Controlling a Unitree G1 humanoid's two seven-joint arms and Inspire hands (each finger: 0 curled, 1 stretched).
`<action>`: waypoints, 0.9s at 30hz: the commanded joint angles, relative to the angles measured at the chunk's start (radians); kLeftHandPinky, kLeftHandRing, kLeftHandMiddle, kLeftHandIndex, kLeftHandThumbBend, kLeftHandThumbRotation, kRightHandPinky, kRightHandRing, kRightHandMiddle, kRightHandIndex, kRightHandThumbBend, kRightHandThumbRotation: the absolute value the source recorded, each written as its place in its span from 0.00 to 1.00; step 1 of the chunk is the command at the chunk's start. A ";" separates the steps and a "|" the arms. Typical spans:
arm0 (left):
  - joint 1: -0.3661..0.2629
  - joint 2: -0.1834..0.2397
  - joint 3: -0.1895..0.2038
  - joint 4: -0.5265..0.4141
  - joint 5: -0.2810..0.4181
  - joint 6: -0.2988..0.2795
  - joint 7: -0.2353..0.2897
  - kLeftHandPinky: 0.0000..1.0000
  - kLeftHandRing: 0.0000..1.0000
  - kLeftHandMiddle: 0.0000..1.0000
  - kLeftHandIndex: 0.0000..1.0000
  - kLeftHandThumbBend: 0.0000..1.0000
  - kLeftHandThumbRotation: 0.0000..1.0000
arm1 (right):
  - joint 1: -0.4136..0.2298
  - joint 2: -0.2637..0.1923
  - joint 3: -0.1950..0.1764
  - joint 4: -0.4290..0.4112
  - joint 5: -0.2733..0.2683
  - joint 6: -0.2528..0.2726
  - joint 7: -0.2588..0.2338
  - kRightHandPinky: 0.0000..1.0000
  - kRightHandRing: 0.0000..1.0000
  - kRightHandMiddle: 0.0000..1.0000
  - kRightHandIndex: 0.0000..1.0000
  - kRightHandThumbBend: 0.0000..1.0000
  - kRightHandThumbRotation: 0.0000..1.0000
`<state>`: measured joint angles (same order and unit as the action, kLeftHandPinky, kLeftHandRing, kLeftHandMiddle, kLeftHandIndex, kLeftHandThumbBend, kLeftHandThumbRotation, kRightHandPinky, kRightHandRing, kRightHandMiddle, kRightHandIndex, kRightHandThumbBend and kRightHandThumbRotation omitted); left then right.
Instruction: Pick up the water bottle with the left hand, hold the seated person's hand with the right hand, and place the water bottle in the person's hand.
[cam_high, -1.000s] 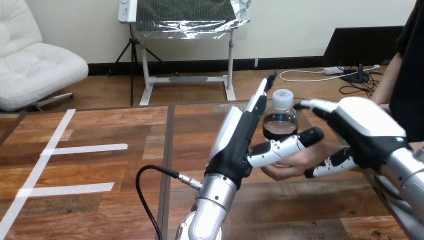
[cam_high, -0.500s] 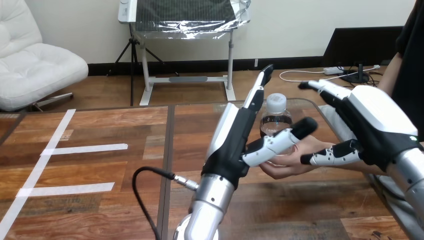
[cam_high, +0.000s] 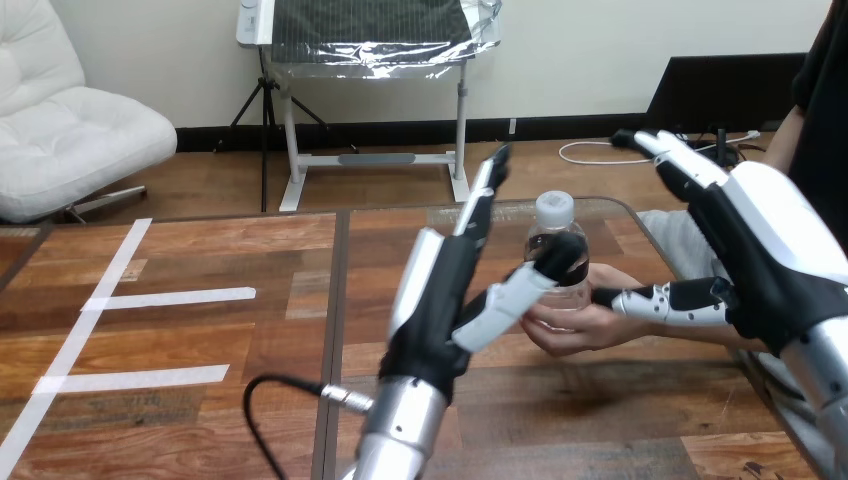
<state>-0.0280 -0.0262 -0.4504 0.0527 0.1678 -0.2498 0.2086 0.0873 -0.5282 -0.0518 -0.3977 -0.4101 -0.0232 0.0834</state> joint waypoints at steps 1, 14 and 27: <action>0.003 -0.034 0.034 -0.097 0.016 -0.064 0.015 1.00 0.99 1.00 1.00 0.85 0.91 | -0.008 0.085 -0.018 -0.059 0.032 -0.055 -0.068 0.82 0.92 0.94 0.89 0.53 0.05; 0.100 -0.033 0.071 -0.161 0.016 -0.127 0.026 0.94 0.93 0.96 0.97 0.69 0.94 | 0.032 0.234 0.039 0.022 0.094 -0.256 -0.167 0.74 0.86 0.89 0.82 0.38 0.00; 0.213 -0.022 0.093 -0.222 0.011 -0.171 0.022 0.91 0.91 0.94 0.97 0.62 0.97 | 0.057 0.327 0.092 0.133 0.167 -0.393 -0.163 0.70 0.85 0.90 0.83 0.26 0.01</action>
<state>0.1645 -0.0355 -0.3734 -0.1188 0.1703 -0.3858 0.2317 0.1600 -0.2322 0.0261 -0.3191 -0.2663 -0.3705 -0.0687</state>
